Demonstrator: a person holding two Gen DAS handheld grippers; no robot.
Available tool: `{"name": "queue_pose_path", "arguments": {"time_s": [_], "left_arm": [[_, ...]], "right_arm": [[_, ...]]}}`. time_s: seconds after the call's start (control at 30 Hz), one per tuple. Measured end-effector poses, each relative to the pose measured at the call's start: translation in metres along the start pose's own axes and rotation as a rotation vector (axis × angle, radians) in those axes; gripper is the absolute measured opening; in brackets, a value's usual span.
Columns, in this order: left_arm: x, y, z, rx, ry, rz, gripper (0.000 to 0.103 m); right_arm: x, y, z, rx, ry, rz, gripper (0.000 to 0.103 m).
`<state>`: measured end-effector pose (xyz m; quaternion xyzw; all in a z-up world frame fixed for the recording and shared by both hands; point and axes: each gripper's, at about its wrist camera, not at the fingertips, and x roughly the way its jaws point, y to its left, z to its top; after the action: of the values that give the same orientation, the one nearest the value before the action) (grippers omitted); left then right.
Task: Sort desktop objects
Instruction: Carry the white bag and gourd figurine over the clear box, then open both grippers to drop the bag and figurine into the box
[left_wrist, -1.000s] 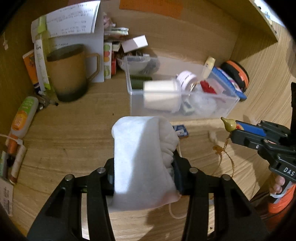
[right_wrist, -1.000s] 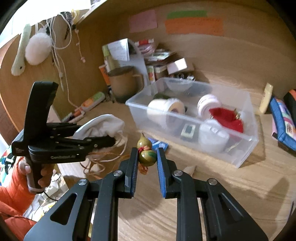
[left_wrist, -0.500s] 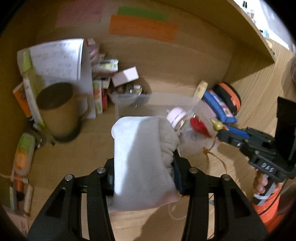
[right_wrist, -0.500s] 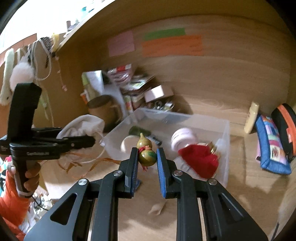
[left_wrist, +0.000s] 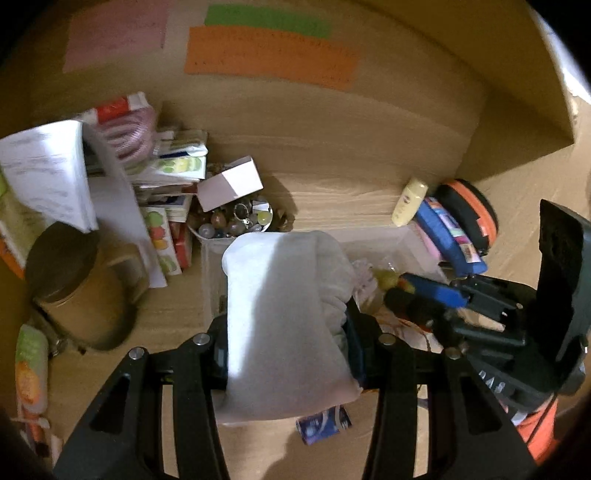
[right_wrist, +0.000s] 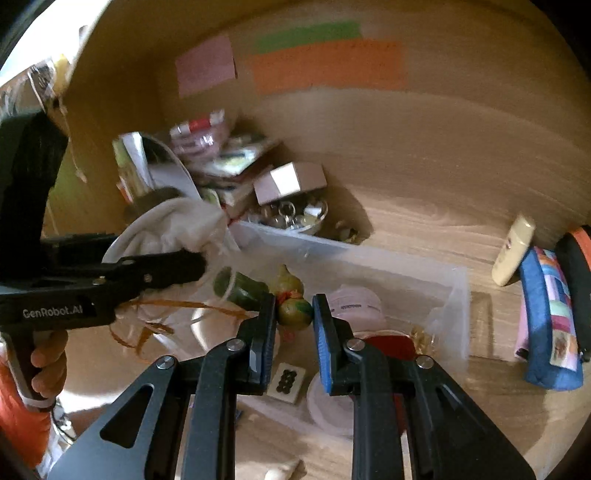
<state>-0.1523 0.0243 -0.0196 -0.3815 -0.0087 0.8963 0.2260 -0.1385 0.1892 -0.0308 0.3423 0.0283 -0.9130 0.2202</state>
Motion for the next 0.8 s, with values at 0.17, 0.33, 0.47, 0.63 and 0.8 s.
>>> {"name": "queue_pose_path", "arguments": {"time_s": [0.17, 0.33, 0.47, 0.63, 0.8], "left_arm": [[0.034, 0.002, -0.002, 0.008, 0.043, -0.031, 0.046], [0.048, 0.006, -0.004, 0.01, 0.045, -0.044, 0.047], [0.048, 0.009, -0.005, 0.009, 0.035, -0.06, 0.049], [0.047, 0.01, -0.006, 0.016, 0.023, -0.051, 0.055], [0.047, 0.012, -0.008, 0.012, 0.017, -0.04, 0.063]], "right_arm": [[0.021, 0.001, -0.007, -0.008, 0.035, 0.022, 0.018], [0.026, 0.005, -0.015, -0.036, 0.044, 0.009, 0.018], [0.03, 0.007, -0.019, -0.061, 0.055, -0.016, 0.018], [0.031, 0.007, -0.02, -0.069, 0.044, -0.053, 0.018], [0.032, 0.009, -0.02, -0.091, 0.028, -0.111, 0.018]]}}
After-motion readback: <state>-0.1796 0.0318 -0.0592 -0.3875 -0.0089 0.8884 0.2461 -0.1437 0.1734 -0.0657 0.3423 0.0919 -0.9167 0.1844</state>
